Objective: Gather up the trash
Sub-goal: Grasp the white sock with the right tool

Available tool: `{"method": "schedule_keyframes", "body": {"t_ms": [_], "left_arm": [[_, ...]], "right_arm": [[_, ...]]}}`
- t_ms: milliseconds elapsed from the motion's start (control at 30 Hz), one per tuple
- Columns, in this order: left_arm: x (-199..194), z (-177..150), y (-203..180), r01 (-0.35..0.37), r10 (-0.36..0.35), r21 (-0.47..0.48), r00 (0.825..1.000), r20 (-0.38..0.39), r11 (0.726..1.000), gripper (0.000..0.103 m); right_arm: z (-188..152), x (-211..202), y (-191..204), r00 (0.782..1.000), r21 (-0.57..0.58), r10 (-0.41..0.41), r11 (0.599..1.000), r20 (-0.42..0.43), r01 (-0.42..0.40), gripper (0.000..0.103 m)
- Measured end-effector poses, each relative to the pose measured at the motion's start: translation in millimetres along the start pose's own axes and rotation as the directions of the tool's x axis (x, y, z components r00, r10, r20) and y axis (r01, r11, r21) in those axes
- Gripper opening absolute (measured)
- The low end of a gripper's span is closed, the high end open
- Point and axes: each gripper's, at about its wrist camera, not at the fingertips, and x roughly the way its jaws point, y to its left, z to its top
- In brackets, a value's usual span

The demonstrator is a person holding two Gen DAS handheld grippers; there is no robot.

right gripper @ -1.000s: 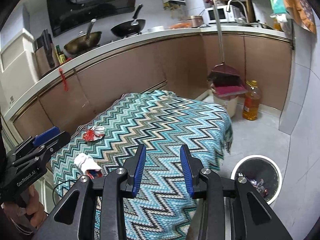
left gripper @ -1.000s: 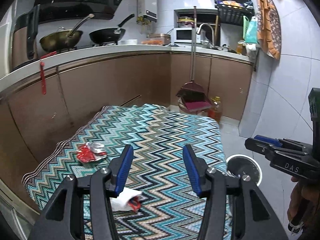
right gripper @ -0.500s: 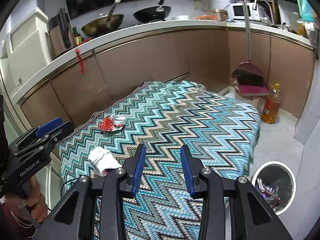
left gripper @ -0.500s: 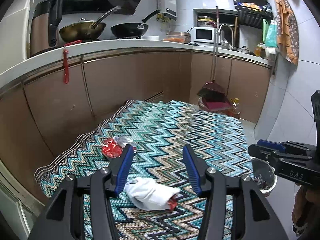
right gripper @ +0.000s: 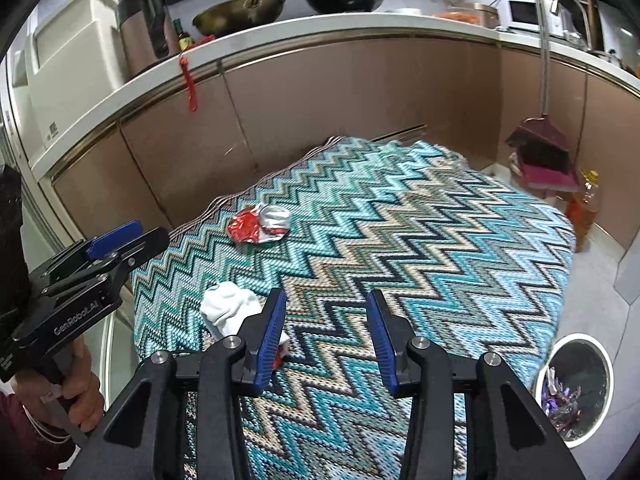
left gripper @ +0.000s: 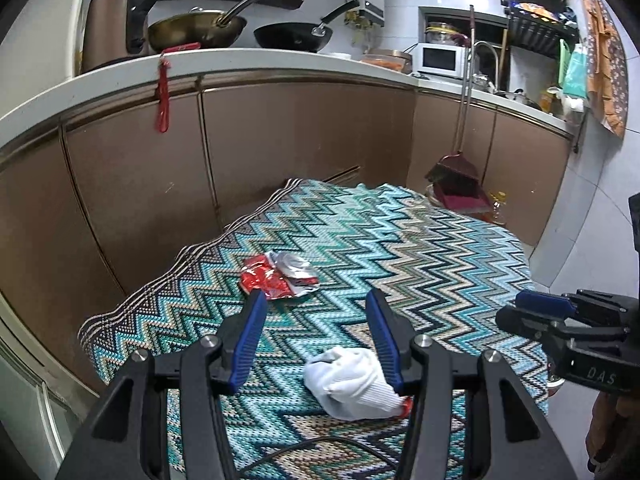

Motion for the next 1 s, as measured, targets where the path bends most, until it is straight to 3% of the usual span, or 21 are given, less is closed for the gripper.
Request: {"method": "schedule_keyframes", "body": {"t_ms": [1000], "left_arm": [[87,-8,61,-0.106,0.101,-0.038,0.987,-0.122,0.994,0.054]], "right_arm": [[-5,107,53,0.971,-0.115,0.135,0.980,-0.198,-0.160,0.063]]}}
